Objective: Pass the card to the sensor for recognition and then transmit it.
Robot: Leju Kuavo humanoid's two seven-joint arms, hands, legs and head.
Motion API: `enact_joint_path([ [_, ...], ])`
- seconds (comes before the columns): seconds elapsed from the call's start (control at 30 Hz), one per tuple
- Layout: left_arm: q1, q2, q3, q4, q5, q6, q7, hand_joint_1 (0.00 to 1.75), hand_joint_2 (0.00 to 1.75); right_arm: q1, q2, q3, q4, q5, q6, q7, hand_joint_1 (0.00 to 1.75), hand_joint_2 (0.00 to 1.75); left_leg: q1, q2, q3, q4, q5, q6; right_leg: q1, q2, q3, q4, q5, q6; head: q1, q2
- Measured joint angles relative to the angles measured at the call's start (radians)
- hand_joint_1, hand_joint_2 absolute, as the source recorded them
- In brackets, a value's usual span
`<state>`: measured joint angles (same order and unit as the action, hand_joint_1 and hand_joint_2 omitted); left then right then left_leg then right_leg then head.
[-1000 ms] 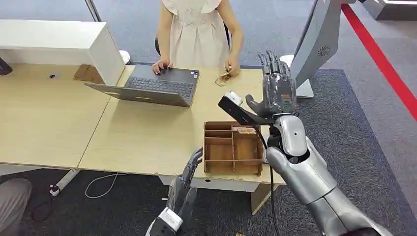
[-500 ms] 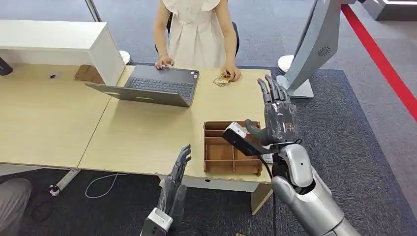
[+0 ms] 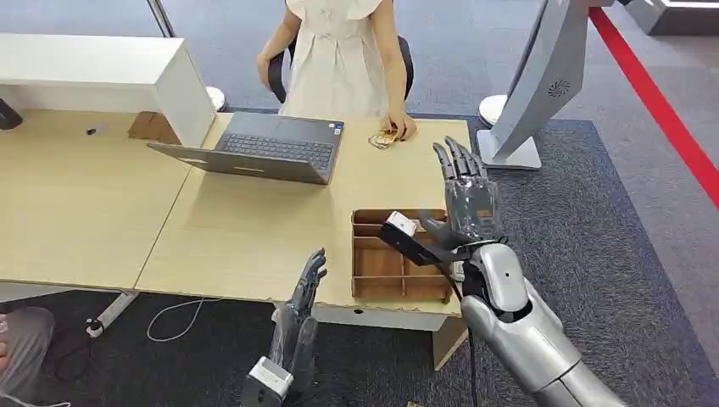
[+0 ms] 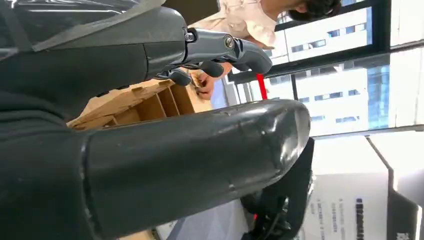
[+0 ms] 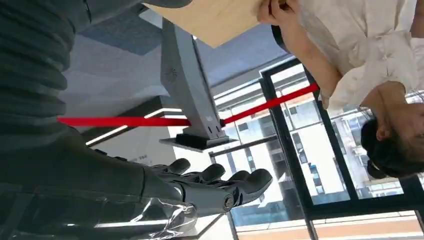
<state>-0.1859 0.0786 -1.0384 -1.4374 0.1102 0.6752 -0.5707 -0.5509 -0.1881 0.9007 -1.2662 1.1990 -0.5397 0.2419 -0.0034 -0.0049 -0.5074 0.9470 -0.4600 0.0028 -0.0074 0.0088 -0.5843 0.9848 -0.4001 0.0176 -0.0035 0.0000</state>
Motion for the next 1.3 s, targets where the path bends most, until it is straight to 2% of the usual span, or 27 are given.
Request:
enact_joint_path([
  [0.37,0.001,-0.001,0.001,0.008,0.022,0.001,-0.033,0.0,0.0,-0.071,0.084,0.038,0.233,-0.063,-0.079,-0.047,0.0,1.75,0.0,0.0,0.0,0.0,0.0,0.0,0.0,0.0,0.0,0.0,0.0,0.0,0.0,0.0],
  [0.6,0.001,-0.003,0.002,0.014,0.028,0.001,-0.047,0.0,0.0,-0.089,0.113,0.048,0.288,-0.076,-0.115,-0.053,0.0,1.75,0.0,0.0,0.001,0.0,0.0,0.0,0.0,0.0,0.0,0.0,0.0,0.0,0.0,0.0],
  [0.7,0.0,-0.005,0.003,0.02,0.03,0.001,-0.053,0.0,0.0,-0.092,0.118,0.049,0.292,-0.035,-0.146,-0.038,0.0,1.75,0.0,0.0,0.001,0.0,0.0,0.0,0.0,0.0,0.0,0.0,0.0,0.0,0.0,0.0],
  [0.8,-0.001,-0.006,0.003,0.027,0.031,0.001,-0.058,0.0,0.0,-0.091,0.117,0.037,0.269,0.043,-0.153,-0.01,0.0,1.75,0.0,0.0,0.001,0.0,0.0,0.0,0.0,0.0,0.0,0.0,0.0,0.0,0.0,0.0],
  [0.93,-0.001,-0.009,0.004,0.036,0.022,0.001,-0.058,0.0,0.0,-0.062,0.109,-0.025,0.146,0.158,-0.158,-0.014,0.0,1.75,0.0,0.0,0.002,0.0,0.0,0.0,0.0,0.0,0.0,0.0,0.0,0.0,0.0,0.0],
  [1.1,0.003,-0.012,0.012,0.043,0.01,0.001,-0.059,0.0,0.0,-0.028,0.086,-0.12,-0.001,0.179,-0.159,-0.018,0.0,1.75,0.0,0.0,0.001,0.0,0.0,0.0,0.0,0.0,0.0,0.0,0.0,0.0,0.0,0.0],
  [1.3,0.012,-0.016,0.031,0.043,-0.016,0.001,-0.044,0.0,0.0,0.002,0.048,-0.156,-0.07,0.18,-0.158,0.043,0.0,1.75,0.0,0.0,0.001,0.0,0.0,0.0,0.0,0.0,0.0,-0.001,0.0,0.0,0.0,0.0],
])
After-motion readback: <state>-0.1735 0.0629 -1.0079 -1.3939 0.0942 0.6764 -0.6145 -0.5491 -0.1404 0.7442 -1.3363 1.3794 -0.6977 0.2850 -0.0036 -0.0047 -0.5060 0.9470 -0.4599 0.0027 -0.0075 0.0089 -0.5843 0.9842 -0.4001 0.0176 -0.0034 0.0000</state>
